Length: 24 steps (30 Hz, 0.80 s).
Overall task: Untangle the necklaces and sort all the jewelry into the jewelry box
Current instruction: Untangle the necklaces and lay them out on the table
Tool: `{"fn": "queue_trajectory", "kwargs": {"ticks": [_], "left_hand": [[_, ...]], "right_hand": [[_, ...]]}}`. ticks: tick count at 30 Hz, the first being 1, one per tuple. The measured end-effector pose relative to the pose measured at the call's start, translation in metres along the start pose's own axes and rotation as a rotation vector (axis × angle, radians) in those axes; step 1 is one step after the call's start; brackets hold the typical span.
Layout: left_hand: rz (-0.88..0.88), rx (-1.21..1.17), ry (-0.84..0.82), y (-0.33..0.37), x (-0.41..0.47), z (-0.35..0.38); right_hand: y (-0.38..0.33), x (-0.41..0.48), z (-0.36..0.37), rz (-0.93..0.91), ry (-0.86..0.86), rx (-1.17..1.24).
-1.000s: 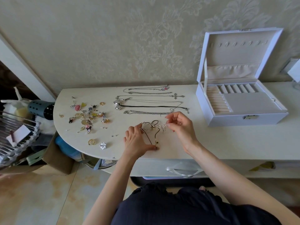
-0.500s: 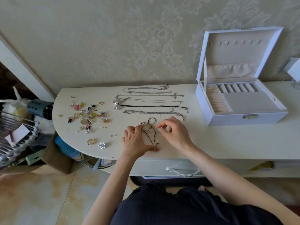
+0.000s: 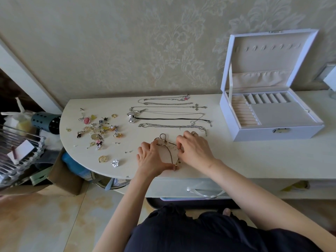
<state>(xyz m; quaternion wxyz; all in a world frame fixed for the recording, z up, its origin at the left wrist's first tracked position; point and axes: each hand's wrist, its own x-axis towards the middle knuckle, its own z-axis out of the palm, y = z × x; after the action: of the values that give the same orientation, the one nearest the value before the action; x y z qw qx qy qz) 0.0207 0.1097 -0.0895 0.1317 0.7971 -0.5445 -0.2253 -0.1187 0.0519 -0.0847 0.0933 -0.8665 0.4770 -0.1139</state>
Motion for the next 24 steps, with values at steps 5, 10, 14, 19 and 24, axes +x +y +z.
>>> {"fn": "queue_trajectory", "kwargs": {"ticks": [5,10,14,19,24], "left_hand": [[-0.024,0.014,0.003,0.001,0.000,0.000],[-0.037,0.014,0.008,0.001,0.000,0.000],[-0.046,0.014,0.009,0.002,0.000,0.000],[-0.058,0.017,0.017,0.001,-0.001,0.000],[-0.081,0.025,0.038,-0.001,-0.001,-0.002]], "right_hand": [[0.002,-0.002,-0.001,0.044,0.003,0.139],[0.008,-0.005,-0.008,0.143,0.127,0.494],[0.009,-0.007,-0.010,0.092,0.235,0.690],[0.008,-0.010,-0.010,0.179,0.212,0.856],[0.009,-0.010,-0.016,0.267,0.242,1.090]]}}
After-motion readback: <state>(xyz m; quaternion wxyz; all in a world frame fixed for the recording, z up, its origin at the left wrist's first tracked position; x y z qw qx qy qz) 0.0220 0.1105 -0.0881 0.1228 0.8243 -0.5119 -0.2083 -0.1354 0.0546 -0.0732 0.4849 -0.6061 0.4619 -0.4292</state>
